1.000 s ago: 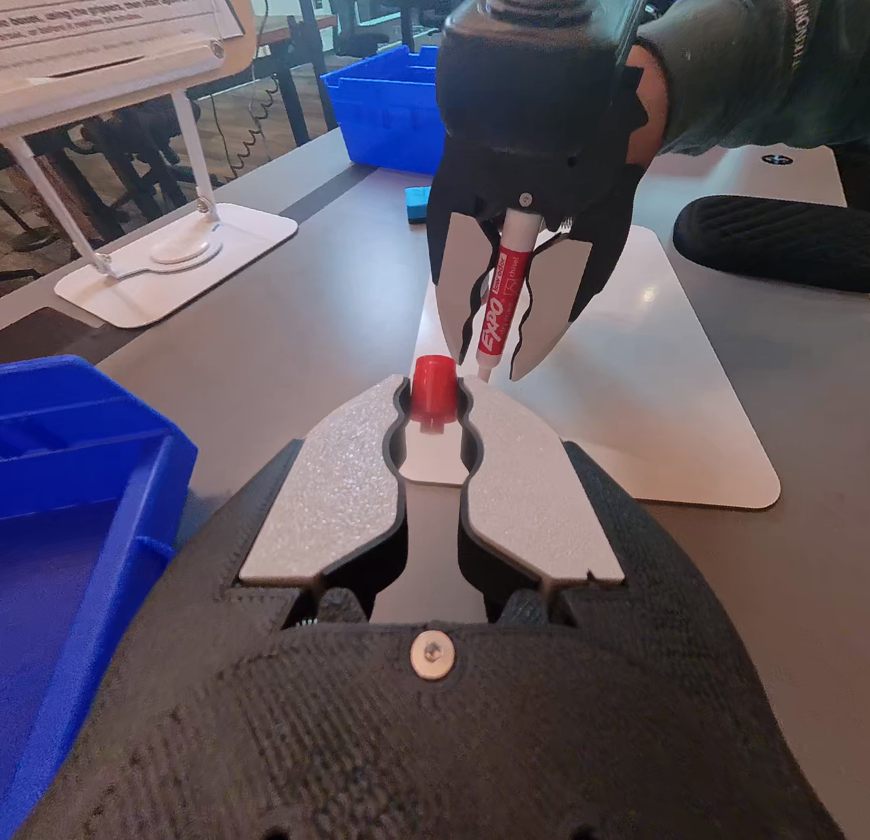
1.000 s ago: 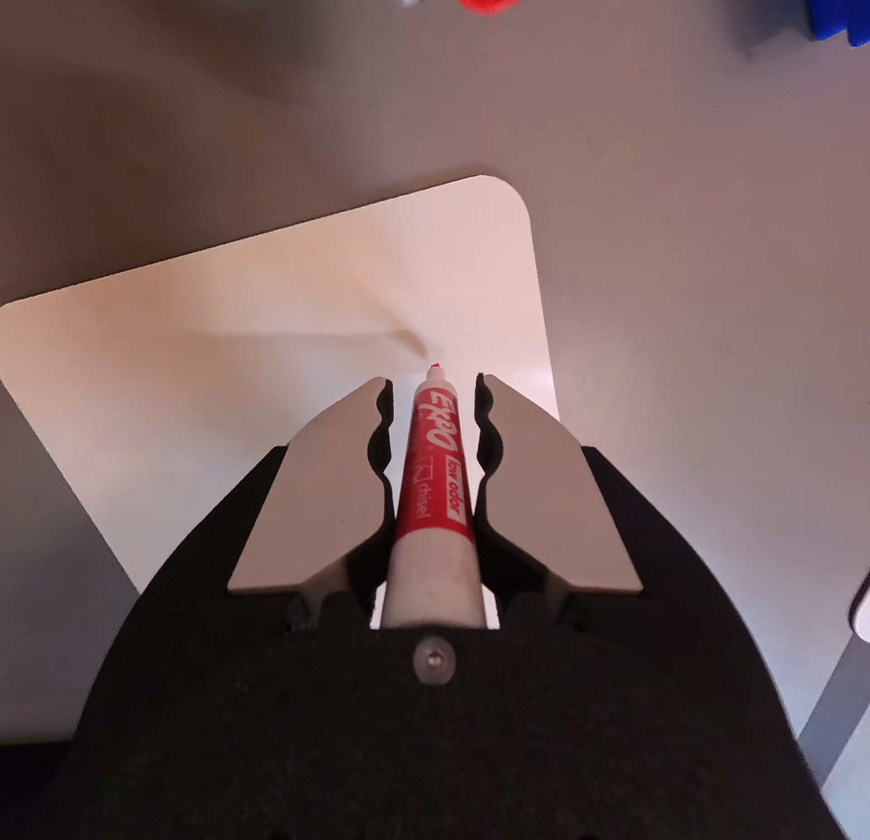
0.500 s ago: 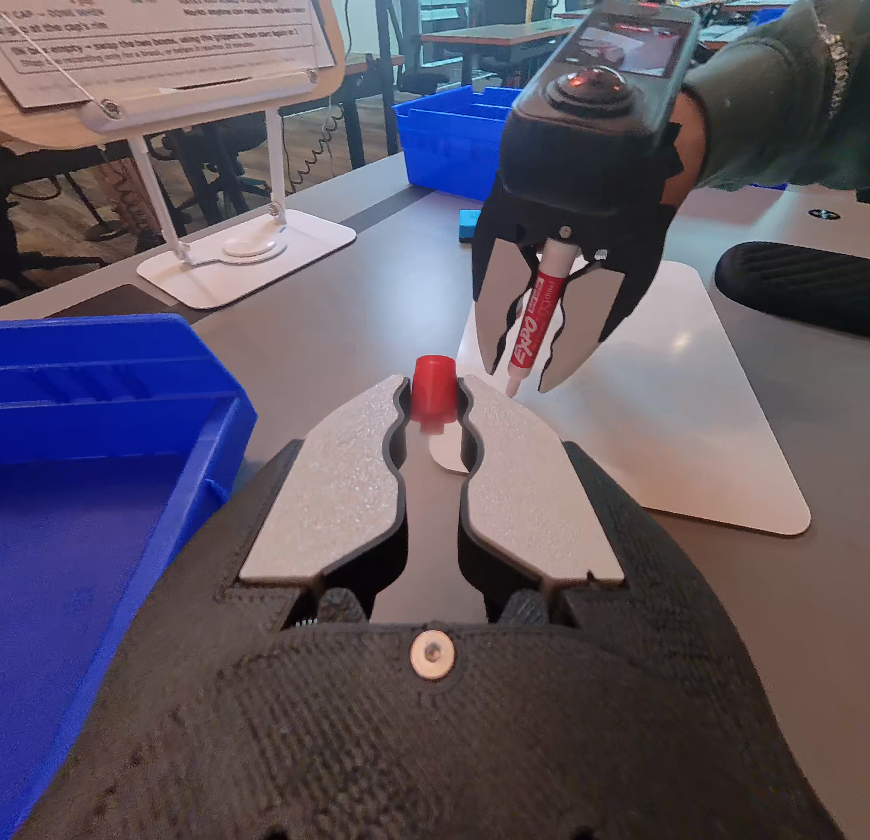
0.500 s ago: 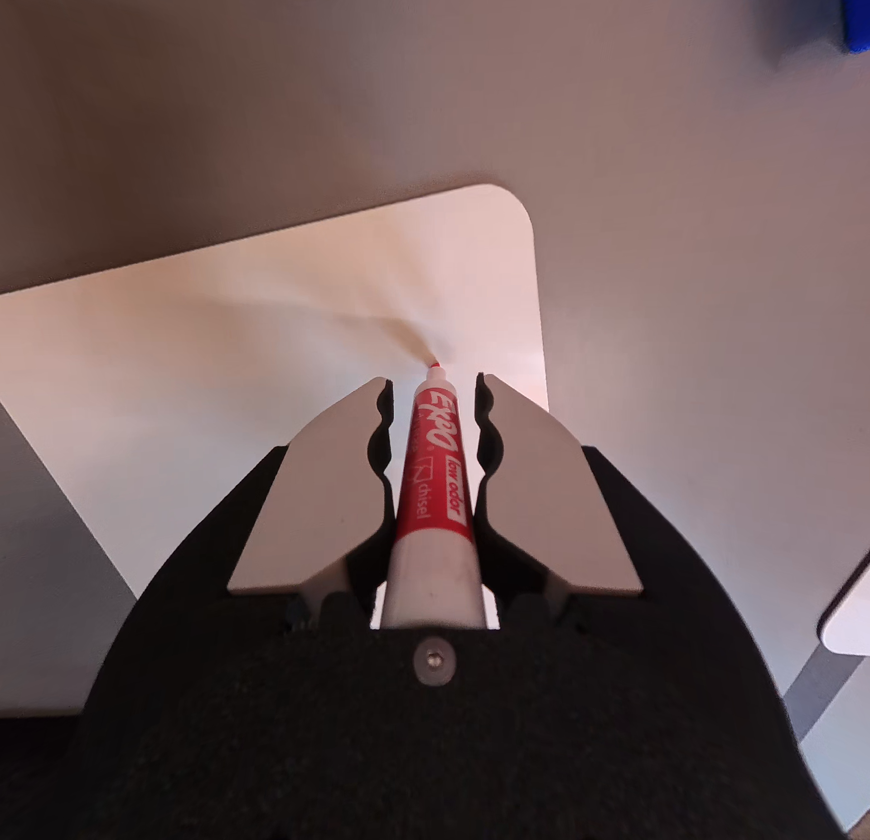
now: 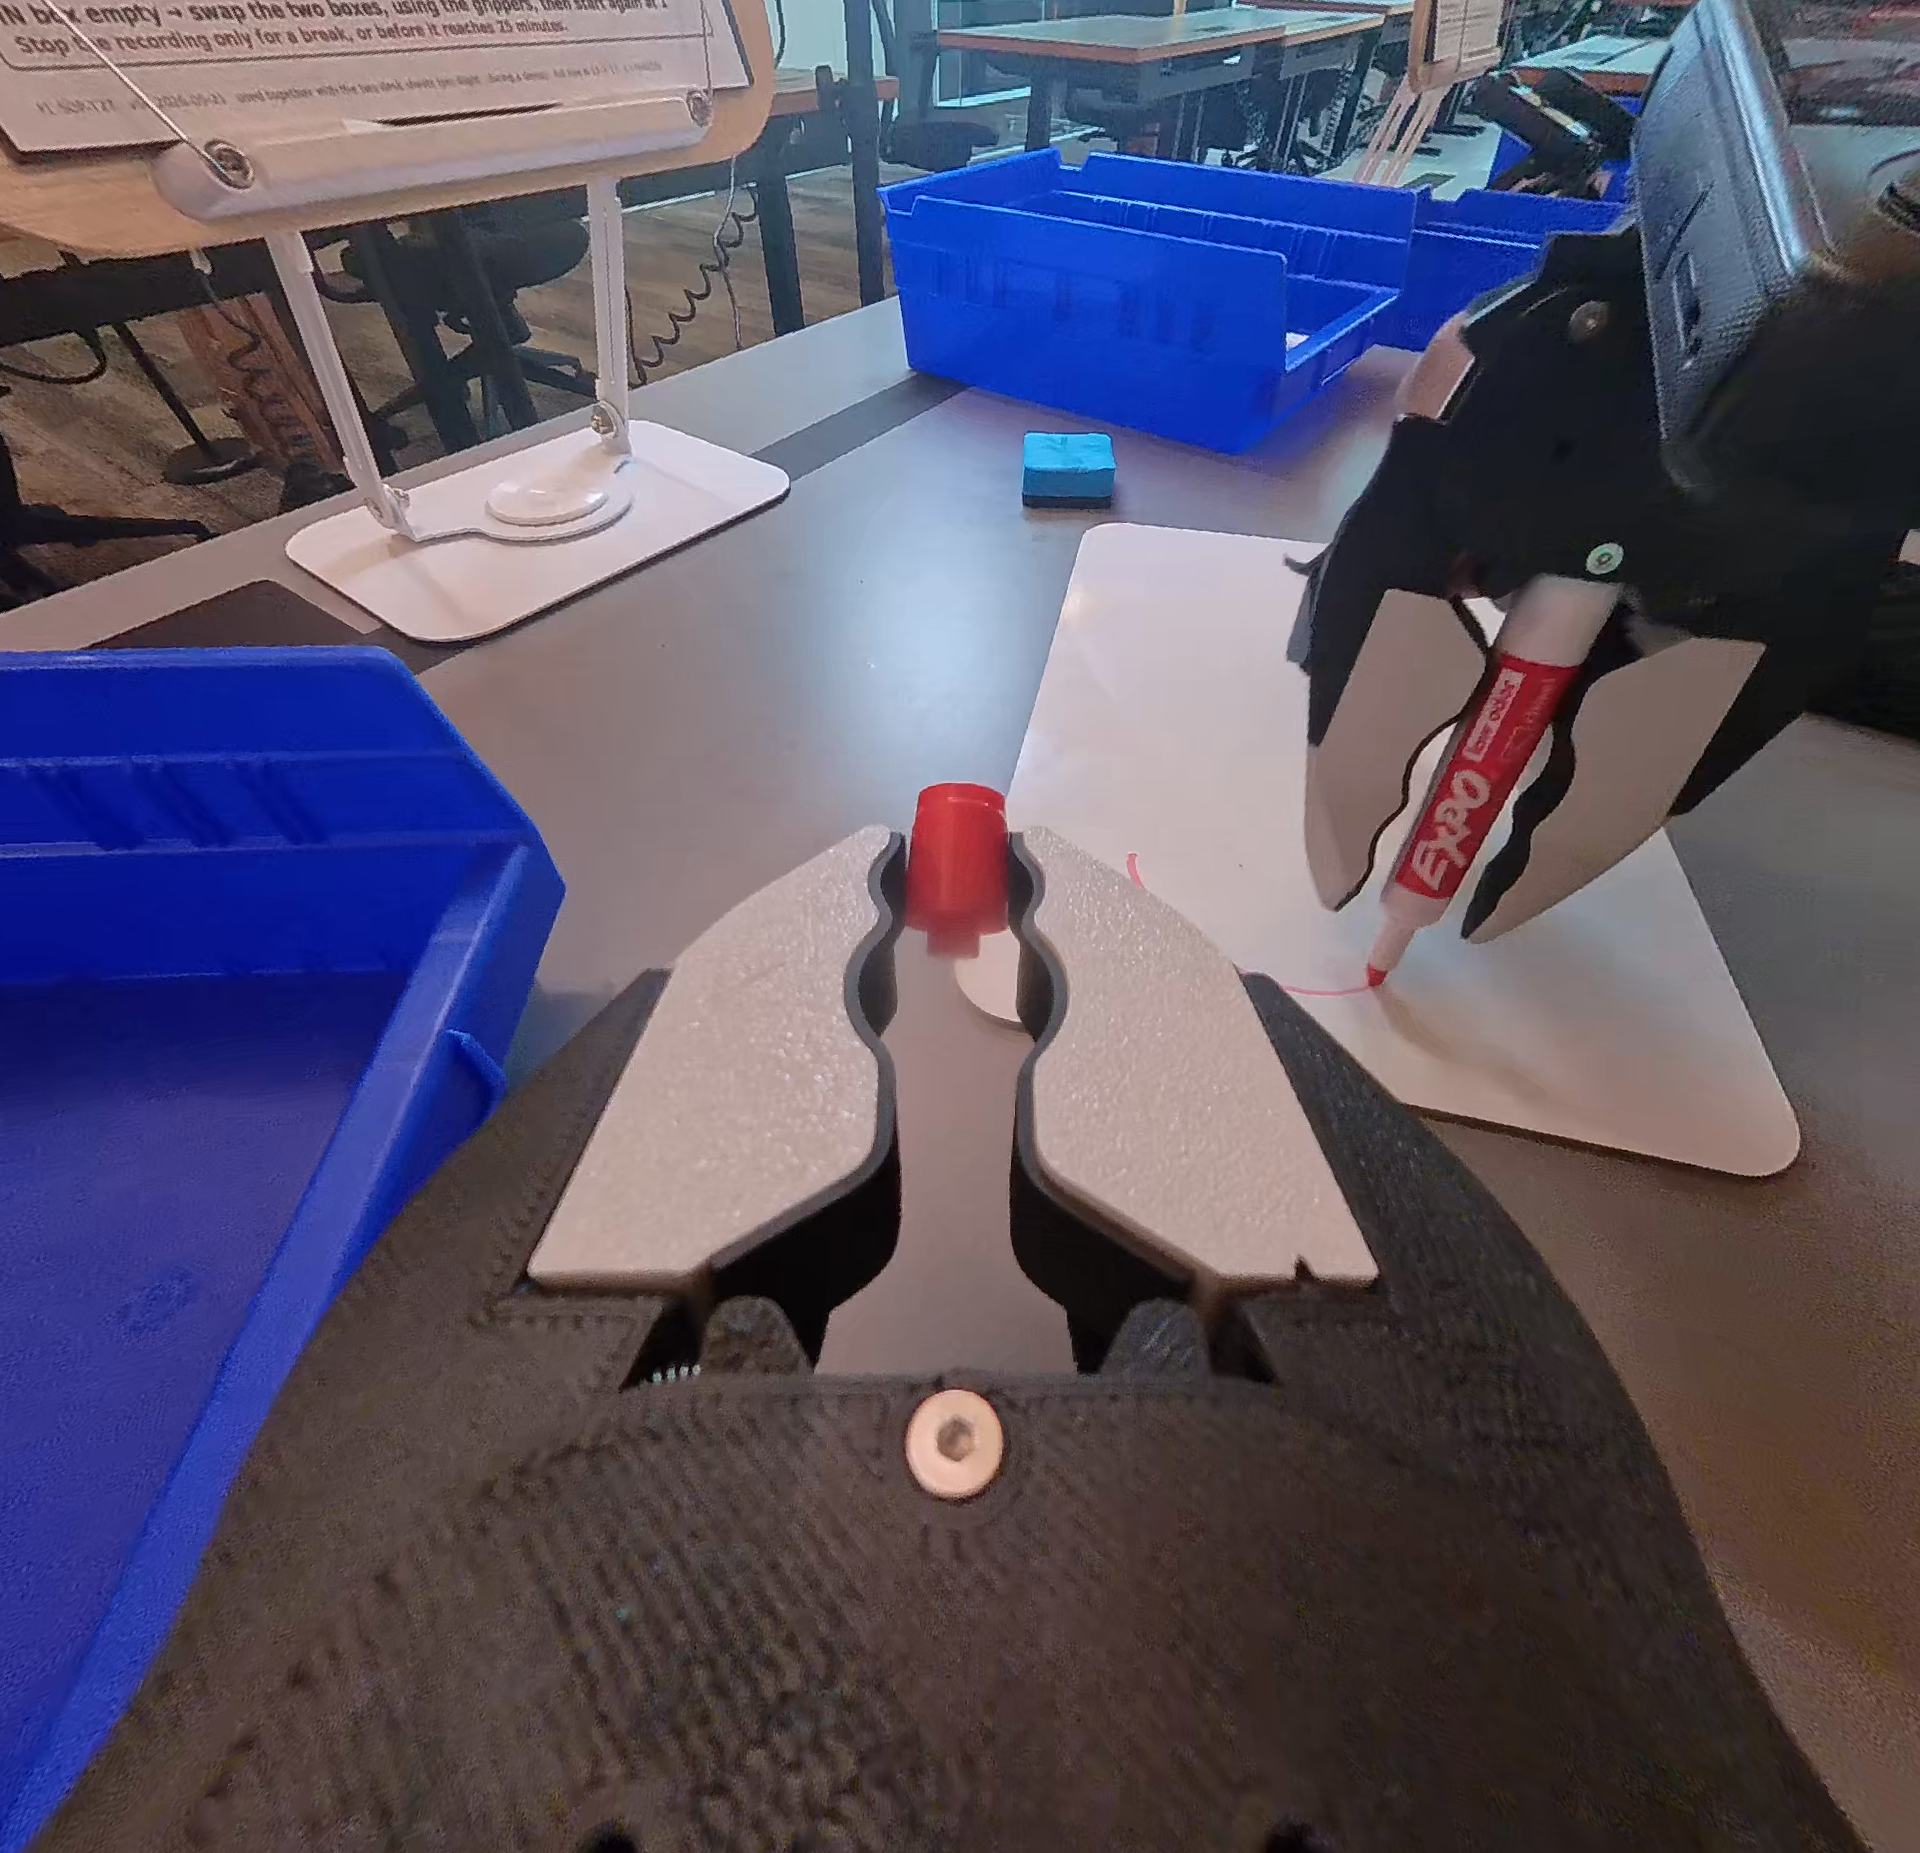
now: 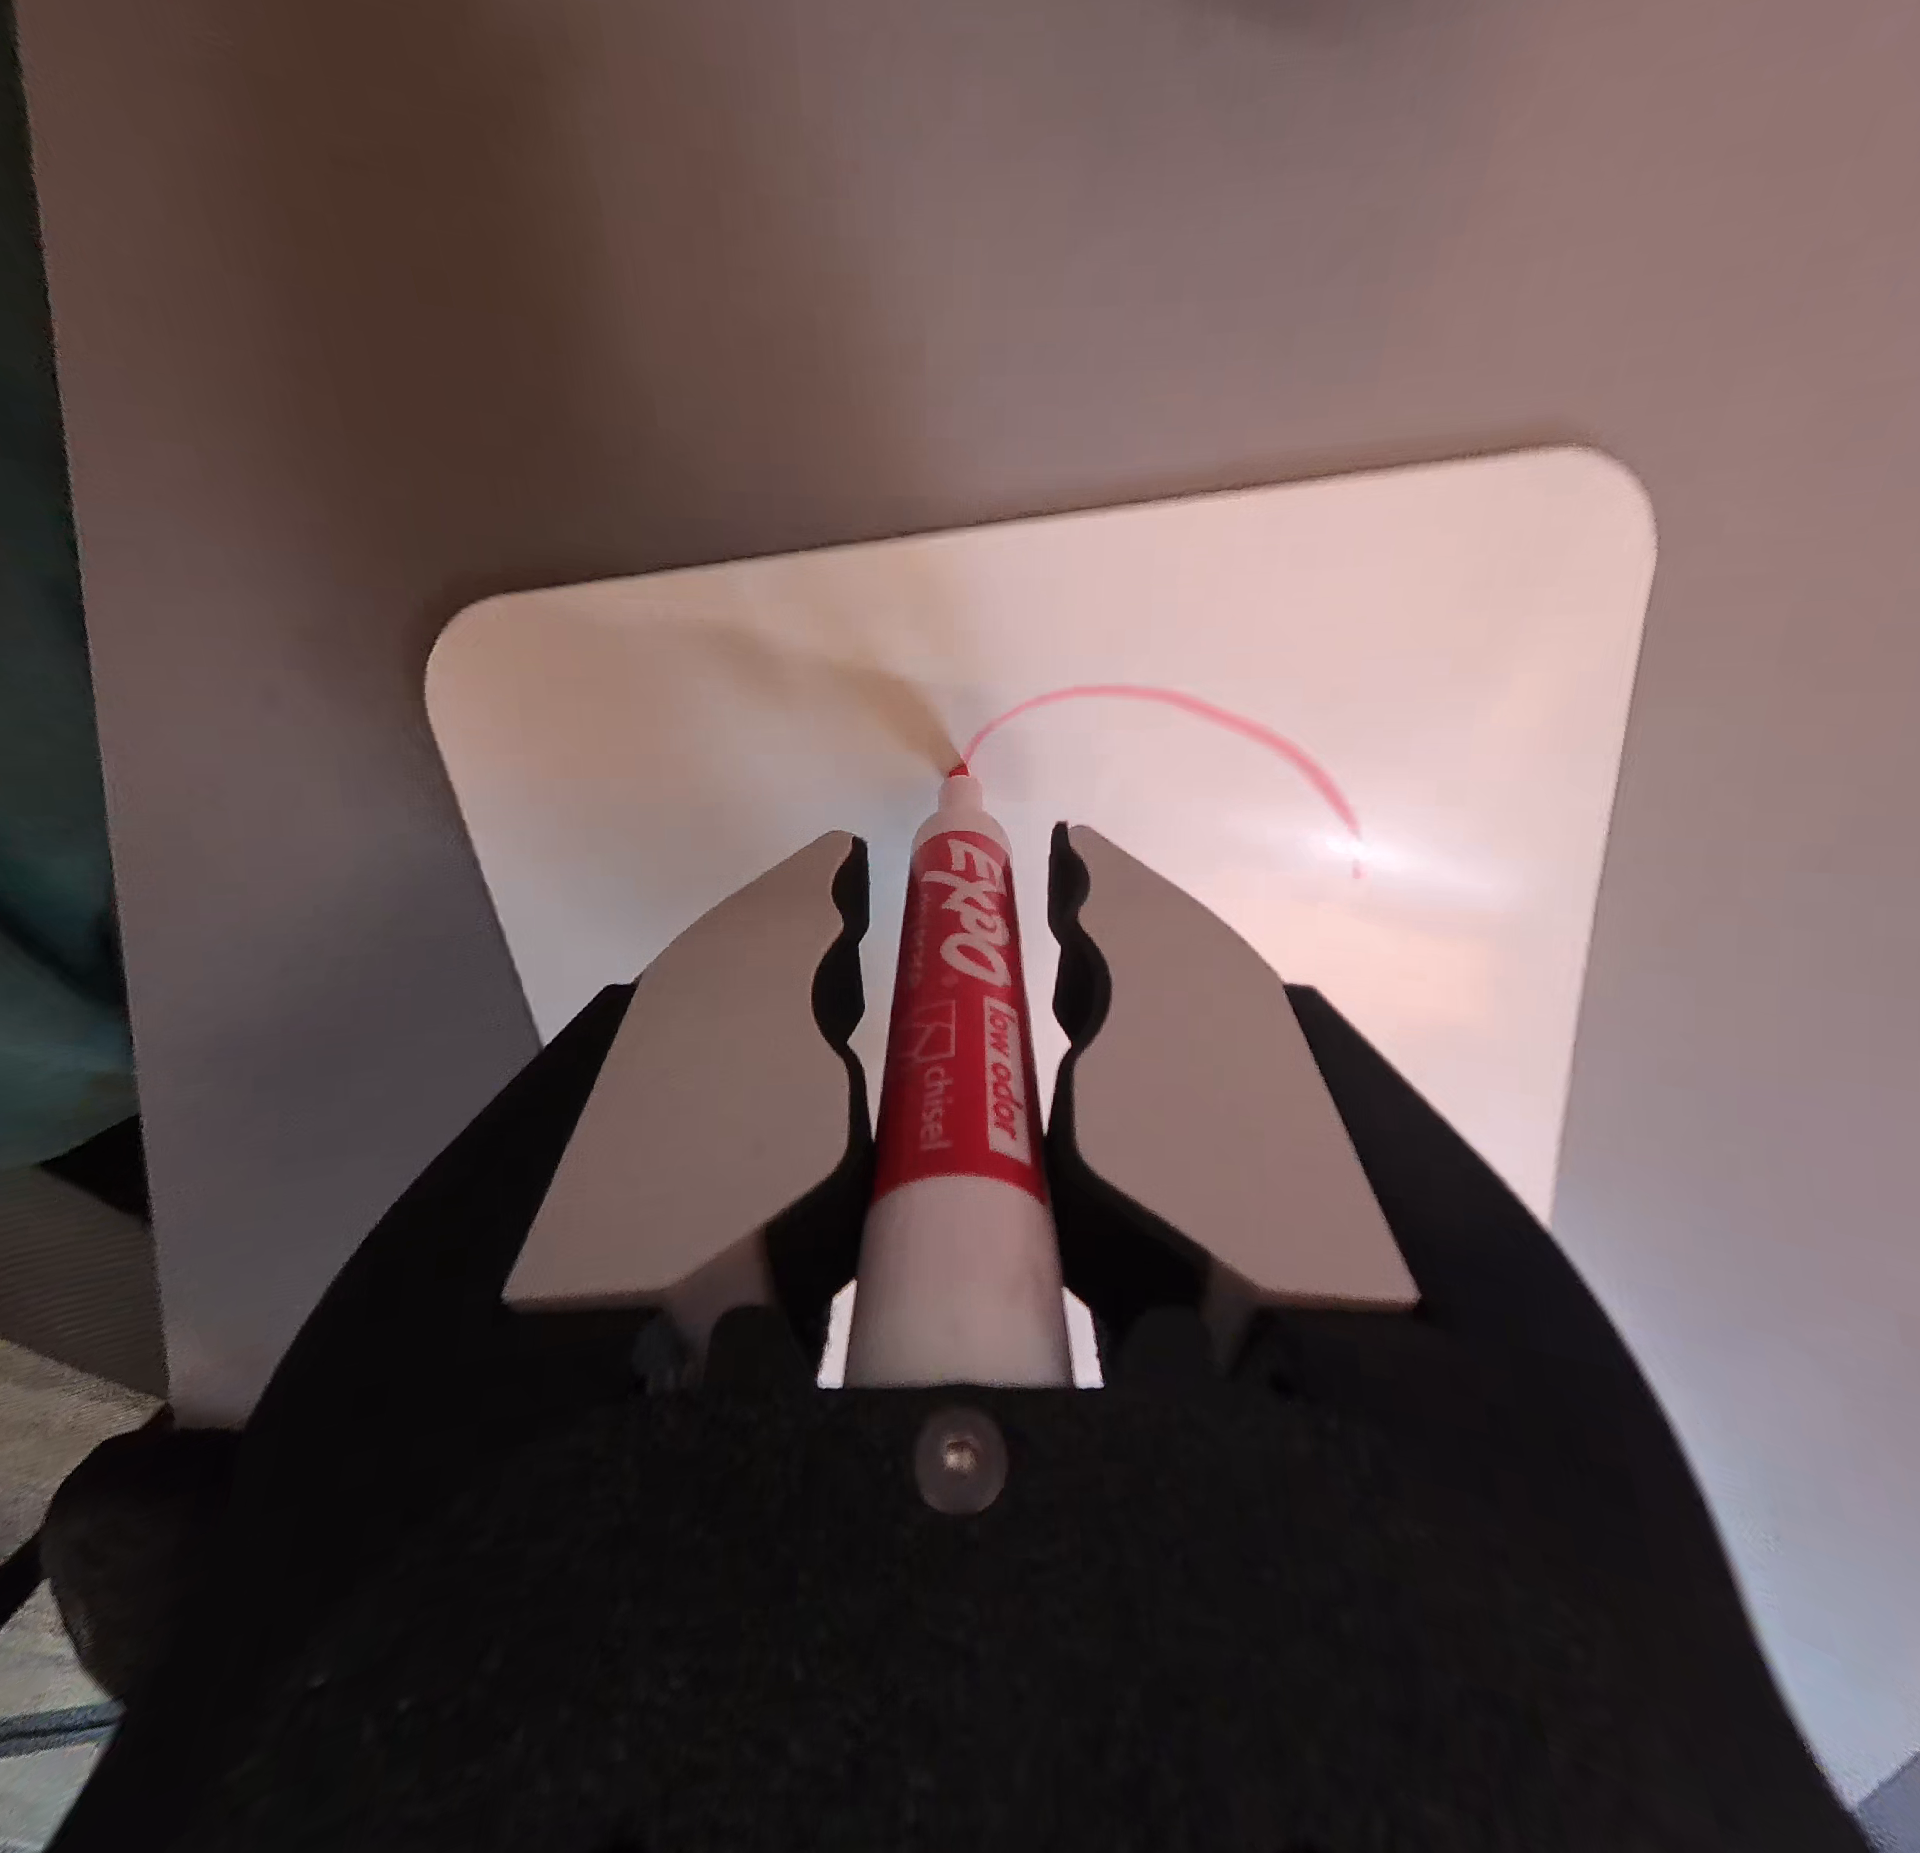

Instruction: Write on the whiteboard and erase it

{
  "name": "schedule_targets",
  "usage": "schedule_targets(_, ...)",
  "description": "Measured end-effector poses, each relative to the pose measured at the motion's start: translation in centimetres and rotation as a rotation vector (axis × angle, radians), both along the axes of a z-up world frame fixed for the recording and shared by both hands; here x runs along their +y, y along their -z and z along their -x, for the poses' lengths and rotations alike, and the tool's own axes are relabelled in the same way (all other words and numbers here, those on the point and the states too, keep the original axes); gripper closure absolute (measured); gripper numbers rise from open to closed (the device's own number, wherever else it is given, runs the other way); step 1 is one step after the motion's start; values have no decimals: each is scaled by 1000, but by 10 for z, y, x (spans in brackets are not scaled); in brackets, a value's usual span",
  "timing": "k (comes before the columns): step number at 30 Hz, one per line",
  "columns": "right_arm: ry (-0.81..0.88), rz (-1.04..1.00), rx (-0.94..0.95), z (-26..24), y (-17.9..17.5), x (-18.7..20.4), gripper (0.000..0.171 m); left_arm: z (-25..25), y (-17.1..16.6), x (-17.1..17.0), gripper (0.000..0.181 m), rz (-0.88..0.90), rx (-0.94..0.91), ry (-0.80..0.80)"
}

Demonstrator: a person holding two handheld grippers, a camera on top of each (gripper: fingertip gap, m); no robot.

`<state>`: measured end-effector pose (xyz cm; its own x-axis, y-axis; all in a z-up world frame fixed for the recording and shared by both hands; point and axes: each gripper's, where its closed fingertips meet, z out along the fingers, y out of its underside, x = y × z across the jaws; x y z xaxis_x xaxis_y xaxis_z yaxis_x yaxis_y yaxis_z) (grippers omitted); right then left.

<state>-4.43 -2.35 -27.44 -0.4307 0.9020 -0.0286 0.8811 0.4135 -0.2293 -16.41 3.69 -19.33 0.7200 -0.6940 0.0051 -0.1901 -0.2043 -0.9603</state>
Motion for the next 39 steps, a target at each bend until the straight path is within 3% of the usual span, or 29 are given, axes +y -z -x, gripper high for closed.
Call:
schedule_targets(8,128,-73,-43,-35,0,46,137,-3,0,-3,163,-2,13,14)
schedule_targets(14,156,-105,-6,-12,0,83,137,-4,2,-4,163,4,17,22)
schedule_targets(20,108,-73,57,18,-3,75,137,-5,5,-4,163,17,20,28)
schedule_targets(25,222,-76,109,-13,-24,93,137,-7,6,-4,163,21,22,39)
schedule_targets(30,292,-58,96,-42,-15,96,137,-15,10,-9,163,35,26,93)
schedule_targets(39,303,-48,106,-38,-4,101,137,-17,21,-10,163,91,33,111)
